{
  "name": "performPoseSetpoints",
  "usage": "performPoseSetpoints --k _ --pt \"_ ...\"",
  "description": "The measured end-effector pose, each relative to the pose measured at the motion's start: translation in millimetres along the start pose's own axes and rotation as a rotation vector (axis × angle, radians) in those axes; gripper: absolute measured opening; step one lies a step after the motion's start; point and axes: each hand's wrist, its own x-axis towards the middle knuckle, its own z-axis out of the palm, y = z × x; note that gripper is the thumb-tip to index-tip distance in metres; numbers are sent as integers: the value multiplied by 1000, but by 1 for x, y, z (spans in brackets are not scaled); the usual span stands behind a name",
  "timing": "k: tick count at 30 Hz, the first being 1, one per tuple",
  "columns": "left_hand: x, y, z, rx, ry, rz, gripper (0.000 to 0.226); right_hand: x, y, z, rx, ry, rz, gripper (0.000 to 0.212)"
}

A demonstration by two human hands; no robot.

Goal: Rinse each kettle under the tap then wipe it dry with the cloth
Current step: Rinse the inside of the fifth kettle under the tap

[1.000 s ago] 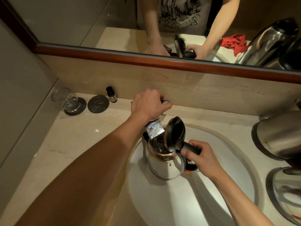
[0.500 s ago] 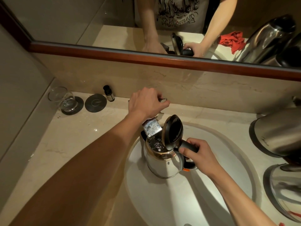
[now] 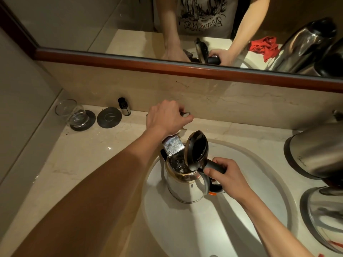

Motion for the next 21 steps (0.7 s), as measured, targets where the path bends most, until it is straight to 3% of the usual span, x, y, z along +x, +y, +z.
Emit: performPoseSetpoints --k 15,21 --pt "1 -1 1 -2 -8 9 43 -1 -3 1 12 8 -3 48" --pt "1 -1 1 -1 -2 2 42 -3 -4 0 11 13 7 38"
